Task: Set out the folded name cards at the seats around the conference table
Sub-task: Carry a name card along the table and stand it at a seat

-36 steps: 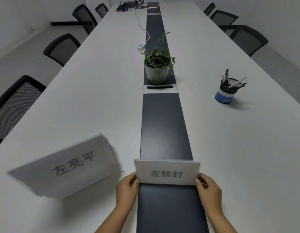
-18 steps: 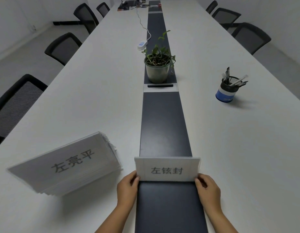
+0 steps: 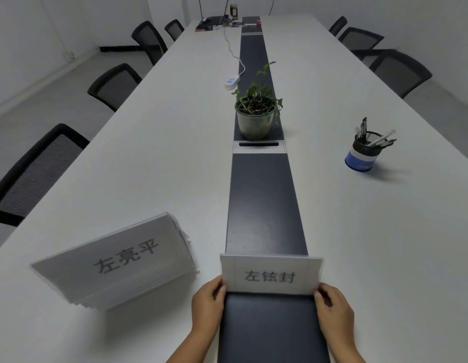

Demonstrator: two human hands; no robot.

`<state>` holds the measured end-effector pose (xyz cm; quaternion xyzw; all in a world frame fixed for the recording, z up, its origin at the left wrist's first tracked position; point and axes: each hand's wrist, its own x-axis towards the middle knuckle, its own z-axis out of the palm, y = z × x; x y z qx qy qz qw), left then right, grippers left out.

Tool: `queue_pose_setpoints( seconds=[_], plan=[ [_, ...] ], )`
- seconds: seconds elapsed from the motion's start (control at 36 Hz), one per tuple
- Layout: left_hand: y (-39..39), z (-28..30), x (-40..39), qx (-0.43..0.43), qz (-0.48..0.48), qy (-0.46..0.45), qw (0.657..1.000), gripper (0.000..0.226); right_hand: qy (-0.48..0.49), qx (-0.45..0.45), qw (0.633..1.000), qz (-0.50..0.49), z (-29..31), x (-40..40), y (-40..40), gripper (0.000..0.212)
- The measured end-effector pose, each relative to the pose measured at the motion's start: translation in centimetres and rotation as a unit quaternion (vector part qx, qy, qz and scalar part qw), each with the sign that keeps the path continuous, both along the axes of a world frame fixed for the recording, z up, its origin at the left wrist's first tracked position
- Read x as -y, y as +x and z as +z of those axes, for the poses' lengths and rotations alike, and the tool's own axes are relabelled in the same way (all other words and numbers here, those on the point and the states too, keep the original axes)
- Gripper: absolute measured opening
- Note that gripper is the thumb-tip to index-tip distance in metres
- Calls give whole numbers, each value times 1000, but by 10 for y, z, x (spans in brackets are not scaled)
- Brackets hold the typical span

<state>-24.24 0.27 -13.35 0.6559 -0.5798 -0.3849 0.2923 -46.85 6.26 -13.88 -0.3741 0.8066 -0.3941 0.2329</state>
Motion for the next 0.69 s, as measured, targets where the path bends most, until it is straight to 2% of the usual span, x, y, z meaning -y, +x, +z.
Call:
queue_pose_setpoints(
  seconds=[0.11, 0.19, 0.28, 0.36, 0.44, 0.47, 0.53, 0.56, 0.58, 0.64, 0.67, 0.69],
  plan=[
    [1, 2, 1, -9, -5, -1, 1000, 24, 3, -2, 1000, -6, -1, -1, 0, 17],
    [0, 7, -2, -45, -9, 14, 999, 31, -14, 8, 1000, -9, -1, -2, 5, 34],
    [7, 12, -12, -99, 43, 48, 993, 43, -25, -1, 999, -36, 4, -10, 15, 51],
    [30, 18, -31, -121, 93, 51, 987, 45, -44, -22, 998, -35, 14, -23, 35, 51],
    [66, 21, -55, -121, 179, -16, 976, 38, -103, -13, 994, 37, 32, -28, 71, 75],
    [81, 23, -62, -123, 215, -55, 967, 37, -129, -20, 989, 70, 39, -26, 83, 75],
    [112, 29, -67, -116, 282, -122, 945, 41, -166, 1, 973, 158, 59, -13, 110, 54],
    [129, 32, -64, -117, 320, -139, 930, 47, -165, 29, 965, 201, 71, -3, 125, 43],
    [145, 39, -59, -123, 353, -147, 916, 54, -152, 64, 958, 235, 82, 10, 139, 42],
    [171, 59, -44, -124, 372, -160, 906, 84, -113, 124, 953, 253, 96, 41, 166, 57],
    [184, 66, -35, -128, 355, -147, 914, 95, -87, 136, 953, 255, 100, 59, 177, 68],
    [194, 72, -25, -133, 330, -118, 927, 95, -57, 145, 953, 261, 102, 77, 187, 76]
  ],
)
